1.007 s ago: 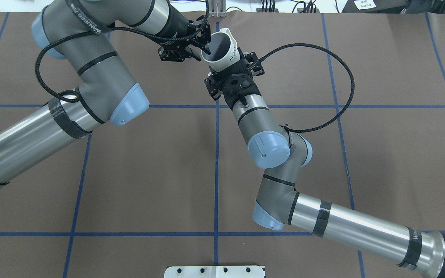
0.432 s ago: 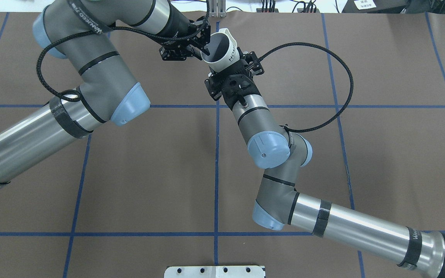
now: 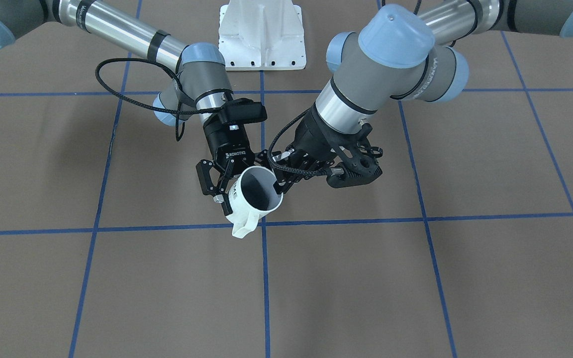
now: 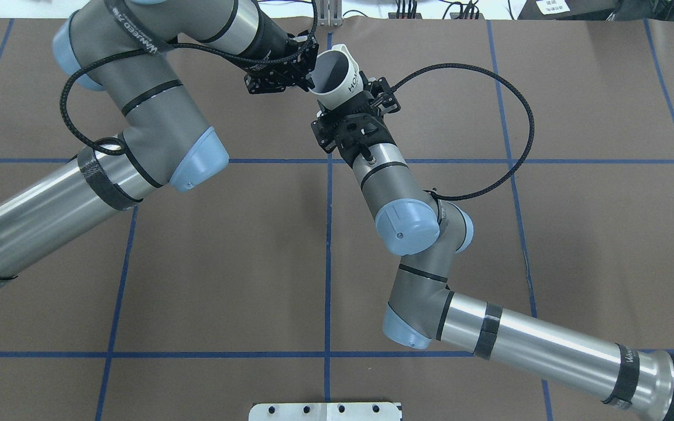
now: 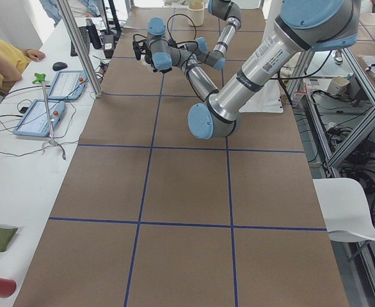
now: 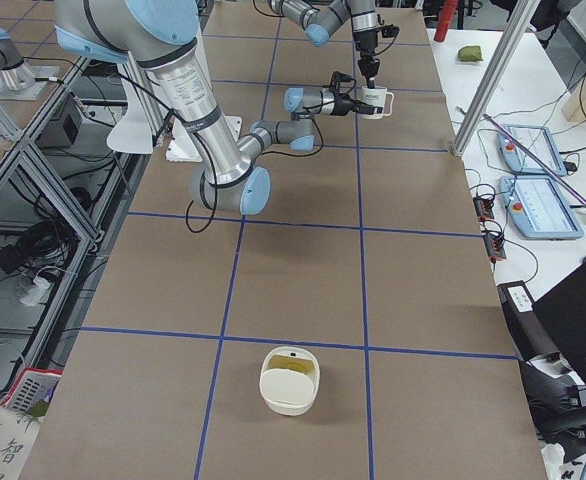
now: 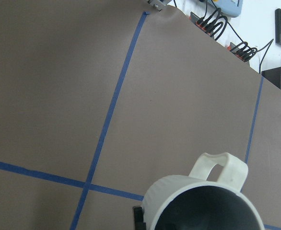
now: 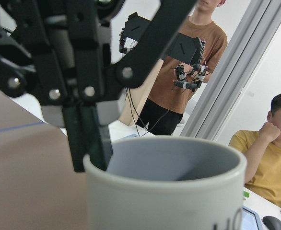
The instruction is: Left arm hands cup to right arm to dump lemon
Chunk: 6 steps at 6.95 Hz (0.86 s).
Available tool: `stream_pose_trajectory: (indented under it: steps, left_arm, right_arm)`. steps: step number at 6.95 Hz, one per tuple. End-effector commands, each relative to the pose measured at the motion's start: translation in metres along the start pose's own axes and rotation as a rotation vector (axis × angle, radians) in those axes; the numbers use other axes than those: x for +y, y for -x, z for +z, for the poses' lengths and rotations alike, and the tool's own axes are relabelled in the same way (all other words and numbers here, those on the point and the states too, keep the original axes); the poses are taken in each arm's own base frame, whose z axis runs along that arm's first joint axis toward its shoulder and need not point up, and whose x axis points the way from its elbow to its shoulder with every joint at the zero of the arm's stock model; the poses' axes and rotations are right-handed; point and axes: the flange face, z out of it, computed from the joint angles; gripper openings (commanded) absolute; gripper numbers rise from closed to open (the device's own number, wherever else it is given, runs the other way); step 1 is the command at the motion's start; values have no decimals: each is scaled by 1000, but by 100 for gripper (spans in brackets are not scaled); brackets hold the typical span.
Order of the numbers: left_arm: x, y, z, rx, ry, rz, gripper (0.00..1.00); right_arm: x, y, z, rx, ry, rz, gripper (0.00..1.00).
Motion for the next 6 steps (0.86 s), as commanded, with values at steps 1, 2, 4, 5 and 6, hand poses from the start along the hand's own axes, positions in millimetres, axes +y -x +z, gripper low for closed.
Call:
stream_pose_trajectory:
  steps: [1, 2, 4, 5, 6]
  left_arm:
    - [-1, 2, 3, -8, 0, -4, 0]
    - [-1, 1, 2, -6, 0, -3, 0]
    - [-2, -1, 4, -7, 0, -3, 0]
    - [-2, -1, 5, -8, 0, -3, 0]
    - [-3, 0, 5, -9, 0, -3, 0]
  right_arm:
    - [-3, 0, -2, 0, -7, -4, 68]
    - [3, -5, -4, 30, -10, -9, 100]
    - [10, -1, -12, 29, -7, -13, 100]
    - [18, 1, -18, 45, -6, -18, 100]
    - [24, 8, -33, 52, -9, -18, 100]
